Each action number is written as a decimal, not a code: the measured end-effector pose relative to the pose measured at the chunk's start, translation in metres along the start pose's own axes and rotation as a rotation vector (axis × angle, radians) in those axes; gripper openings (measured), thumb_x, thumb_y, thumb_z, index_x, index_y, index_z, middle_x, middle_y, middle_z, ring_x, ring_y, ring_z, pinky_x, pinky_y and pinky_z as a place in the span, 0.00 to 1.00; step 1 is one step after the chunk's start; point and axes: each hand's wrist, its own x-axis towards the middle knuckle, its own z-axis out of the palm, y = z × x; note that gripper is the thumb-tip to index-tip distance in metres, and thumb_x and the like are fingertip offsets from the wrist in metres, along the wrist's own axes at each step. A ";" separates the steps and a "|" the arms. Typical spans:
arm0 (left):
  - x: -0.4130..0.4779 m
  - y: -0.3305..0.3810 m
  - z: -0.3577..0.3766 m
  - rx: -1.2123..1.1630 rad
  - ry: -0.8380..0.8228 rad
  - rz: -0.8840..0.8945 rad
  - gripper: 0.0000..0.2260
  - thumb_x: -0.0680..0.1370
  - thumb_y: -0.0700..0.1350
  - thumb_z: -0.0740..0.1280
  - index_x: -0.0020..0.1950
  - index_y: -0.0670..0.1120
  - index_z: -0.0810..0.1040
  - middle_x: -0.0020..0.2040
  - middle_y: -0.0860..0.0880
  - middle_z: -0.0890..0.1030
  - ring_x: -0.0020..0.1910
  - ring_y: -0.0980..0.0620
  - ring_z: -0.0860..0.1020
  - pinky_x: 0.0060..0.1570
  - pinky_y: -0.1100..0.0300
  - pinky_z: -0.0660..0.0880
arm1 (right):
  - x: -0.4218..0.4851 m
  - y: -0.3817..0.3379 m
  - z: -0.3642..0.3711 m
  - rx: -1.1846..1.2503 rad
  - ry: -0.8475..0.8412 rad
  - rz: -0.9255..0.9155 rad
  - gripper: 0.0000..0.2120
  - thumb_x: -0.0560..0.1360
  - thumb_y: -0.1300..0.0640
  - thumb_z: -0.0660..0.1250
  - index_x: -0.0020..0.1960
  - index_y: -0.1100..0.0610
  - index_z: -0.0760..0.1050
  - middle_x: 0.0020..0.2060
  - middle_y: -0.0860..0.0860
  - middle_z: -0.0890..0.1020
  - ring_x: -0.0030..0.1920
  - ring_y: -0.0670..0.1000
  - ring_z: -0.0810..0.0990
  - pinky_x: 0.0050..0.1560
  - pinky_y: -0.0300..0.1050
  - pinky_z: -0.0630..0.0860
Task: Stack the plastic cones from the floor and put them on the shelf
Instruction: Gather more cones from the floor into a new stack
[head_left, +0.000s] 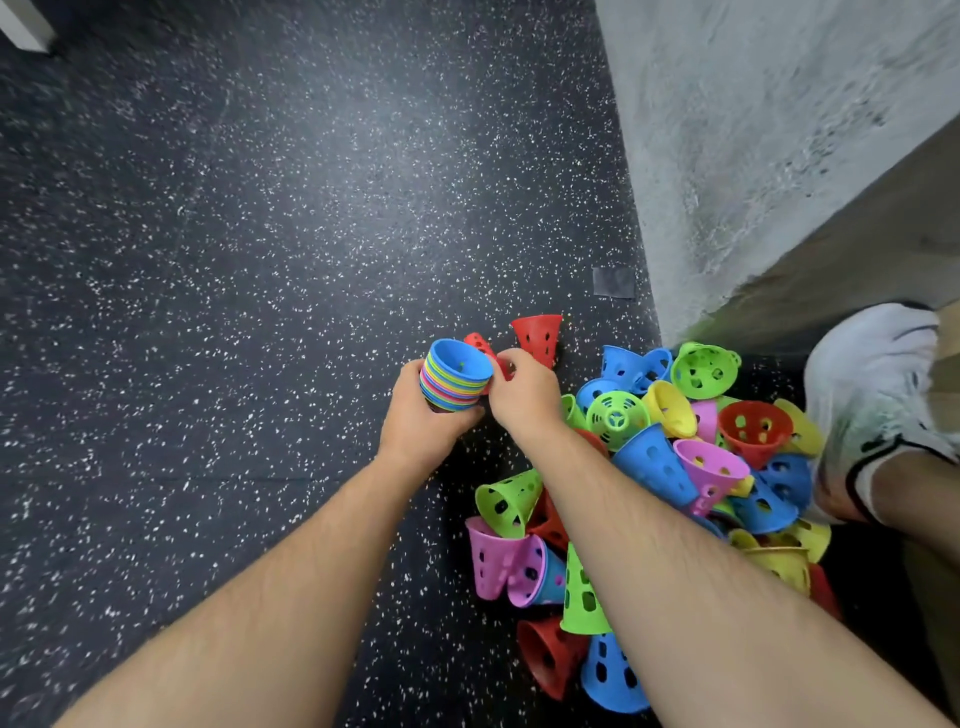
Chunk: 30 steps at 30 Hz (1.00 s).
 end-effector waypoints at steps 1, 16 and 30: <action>0.000 0.000 -0.002 0.002 0.003 -0.001 0.28 0.64 0.44 0.83 0.55 0.55 0.70 0.50 0.54 0.83 0.45 0.58 0.82 0.49 0.61 0.77 | -0.001 -0.002 0.001 0.023 -0.003 -0.025 0.14 0.80 0.49 0.63 0.62 0.53 0.77 0.52 0.57 0.82 0.54 0.60 0.79 0.53 0.50 0.75; -0.003 -0.017 -0.038 0.009 0.091 -0.029 0.29 0.66 0.43 0.82 0.60 0.51 0.71 0.52 0.53 0.82 0.49 0.57 0.82 0.50 0.58 0.76 | -0.006 -0.024 0.018 0.224 -0.034 -0.005 0.22 0.70 0.61 0.67 0.64 0.55 0.71 0.60 0.49 0.76 0.52 0.48 0.79 0.57 0.42 0.75; -0.006 -0.015 -0.039 0.036 0.064 -0.040 0.30 0.60 0.53 0.78 0.58 0.56 0.70 0.54 0.52 0.81 0.51 0.54 0.82 0.52 0.55 0.78 | -0.020 -0.007 0.003 0.296 0.307 -0.221 0.08 0.81 0.58 0.63 0.54 0.55 0.80 0.59 0.54 0.76 0.61 0.49 0.73 0.65 0.36 0.66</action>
